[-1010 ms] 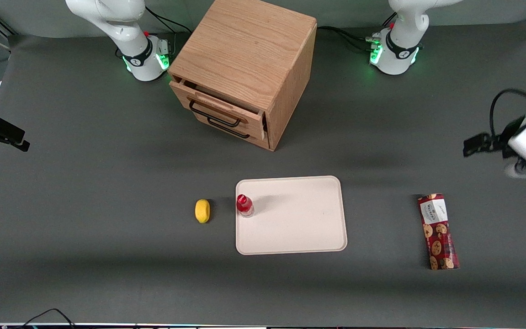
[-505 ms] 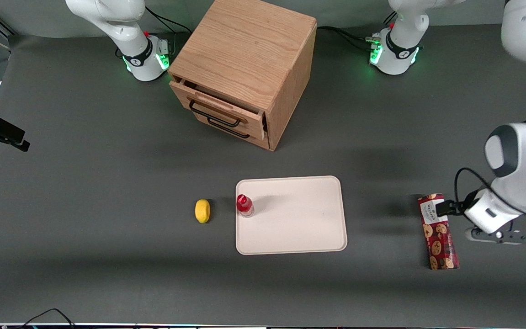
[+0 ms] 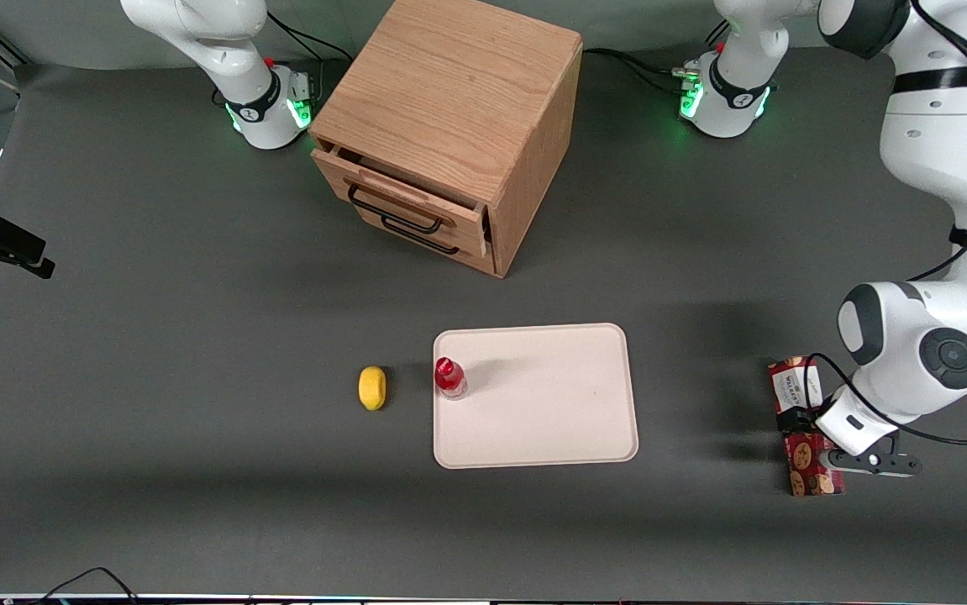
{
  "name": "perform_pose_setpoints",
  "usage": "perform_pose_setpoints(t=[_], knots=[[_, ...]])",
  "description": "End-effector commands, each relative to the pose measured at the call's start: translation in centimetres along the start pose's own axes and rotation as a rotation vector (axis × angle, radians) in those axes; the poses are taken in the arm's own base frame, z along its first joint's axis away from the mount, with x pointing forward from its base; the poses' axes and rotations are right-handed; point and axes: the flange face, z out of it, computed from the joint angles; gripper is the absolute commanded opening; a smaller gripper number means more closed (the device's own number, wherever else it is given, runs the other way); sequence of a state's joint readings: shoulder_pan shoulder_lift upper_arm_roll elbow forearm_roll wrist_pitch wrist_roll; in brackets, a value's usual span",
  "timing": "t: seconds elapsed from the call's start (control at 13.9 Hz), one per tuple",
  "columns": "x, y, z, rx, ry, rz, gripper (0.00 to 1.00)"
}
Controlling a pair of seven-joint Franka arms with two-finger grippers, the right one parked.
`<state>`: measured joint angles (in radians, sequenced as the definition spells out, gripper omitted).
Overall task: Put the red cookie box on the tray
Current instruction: 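Lower the open left gripper over the box and close on it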
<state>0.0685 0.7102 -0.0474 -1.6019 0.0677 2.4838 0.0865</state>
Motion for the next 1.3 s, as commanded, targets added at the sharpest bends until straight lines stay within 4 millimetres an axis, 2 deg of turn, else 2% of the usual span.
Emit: perform_pose_setpoints(t=[0.0, 0.07, 0.29, 0.36, 0.58, 0.79, 0.94, 1.08, 1.23], knots=[[-0.7, -0.4, 3.0, 0.021, 0.027, 0.006, 0.90], [-0.9, -0.8, 3.6, 0.024, 0.030, -0.002, 0.67], [-1.0, -0.7, 3.6, 0.022, 0.016, -0.005, 0.04], [-0.9, -0.6, 3.5, 0.022, 0.015, -0.002, 0.00], [-0.8, -0.2, 3.0, 0.017, -0.015, -0.008, 0.00], [0.1, 0.0, 1.0, 0.010, -0.071, -0.011, 0.00], [1.3, 0.5, -2.5, -0.004, -0.119, -0.013, 0.00], [2.6, 1.9, -6.8, -0.027, -0.172, -0.002, 0.00], [3.5, 4.7, -10.9, -0.061, -0.200, 0.013, 0.00]])
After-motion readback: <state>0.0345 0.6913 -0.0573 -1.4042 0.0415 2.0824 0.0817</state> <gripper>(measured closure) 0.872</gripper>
